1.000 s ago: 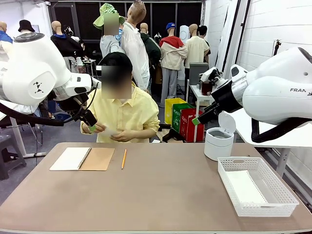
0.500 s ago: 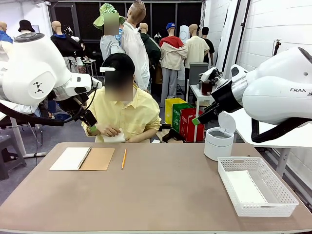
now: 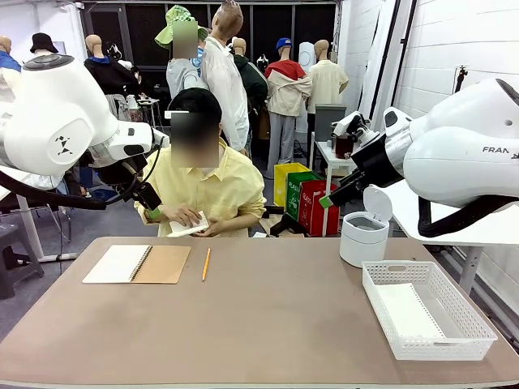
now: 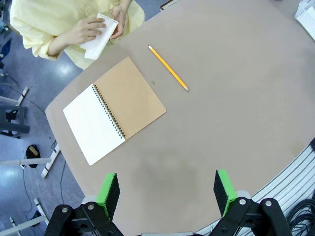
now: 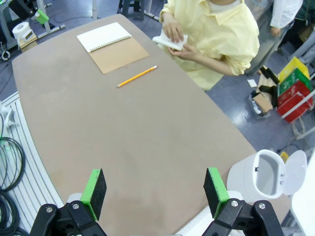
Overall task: Sort the paper based on its condition.
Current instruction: If a person hands you a paper, place it in the Organizing basket , and if it's crumpled, put it in the Trash can.
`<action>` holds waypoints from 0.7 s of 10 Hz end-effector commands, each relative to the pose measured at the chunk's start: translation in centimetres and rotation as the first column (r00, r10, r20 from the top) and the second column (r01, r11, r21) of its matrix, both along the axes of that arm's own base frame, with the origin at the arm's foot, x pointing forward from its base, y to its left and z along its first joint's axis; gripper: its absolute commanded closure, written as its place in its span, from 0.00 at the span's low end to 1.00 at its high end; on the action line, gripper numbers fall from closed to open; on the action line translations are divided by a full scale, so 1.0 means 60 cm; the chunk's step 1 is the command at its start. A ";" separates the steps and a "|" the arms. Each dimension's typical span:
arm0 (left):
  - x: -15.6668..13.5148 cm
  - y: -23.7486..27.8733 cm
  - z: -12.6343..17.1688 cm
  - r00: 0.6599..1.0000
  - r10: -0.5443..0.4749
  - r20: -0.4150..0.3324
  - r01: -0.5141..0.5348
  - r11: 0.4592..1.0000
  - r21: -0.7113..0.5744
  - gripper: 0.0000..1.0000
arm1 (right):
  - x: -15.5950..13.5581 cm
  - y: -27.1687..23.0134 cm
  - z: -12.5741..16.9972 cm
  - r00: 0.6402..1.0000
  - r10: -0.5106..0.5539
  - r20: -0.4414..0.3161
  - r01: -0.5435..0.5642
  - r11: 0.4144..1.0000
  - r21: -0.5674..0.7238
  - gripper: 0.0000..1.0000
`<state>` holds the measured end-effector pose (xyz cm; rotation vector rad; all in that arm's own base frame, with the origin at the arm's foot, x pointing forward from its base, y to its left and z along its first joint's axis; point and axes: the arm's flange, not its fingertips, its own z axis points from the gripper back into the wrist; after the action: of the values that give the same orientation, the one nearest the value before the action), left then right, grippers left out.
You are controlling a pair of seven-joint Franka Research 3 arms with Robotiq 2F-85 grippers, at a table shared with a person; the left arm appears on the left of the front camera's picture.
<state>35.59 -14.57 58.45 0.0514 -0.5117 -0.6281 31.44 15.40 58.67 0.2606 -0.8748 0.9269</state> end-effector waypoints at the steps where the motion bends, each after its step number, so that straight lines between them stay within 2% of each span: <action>1: 0.000 0.002 0.001 1.000 0.001 0.004 -0.001 1.000 -0.004 0.00 | 0.000 0.002 0.000 1.000 -0.003 0.002 0.003 1.000 -0.005 0.00; 7: 0.000 0.002 0.001 1.000 0.001 0.004 -0.001 1.000 -0.004 0.00 | 0.000 0.002 0.000 1.000 -0.003 0.002 0.003 1.000 -0.005 0.00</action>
<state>35.59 -14.57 58.45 0.0514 -0.5117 -0.6281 31.44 15.40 58.67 0.2606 -0.8748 0.9269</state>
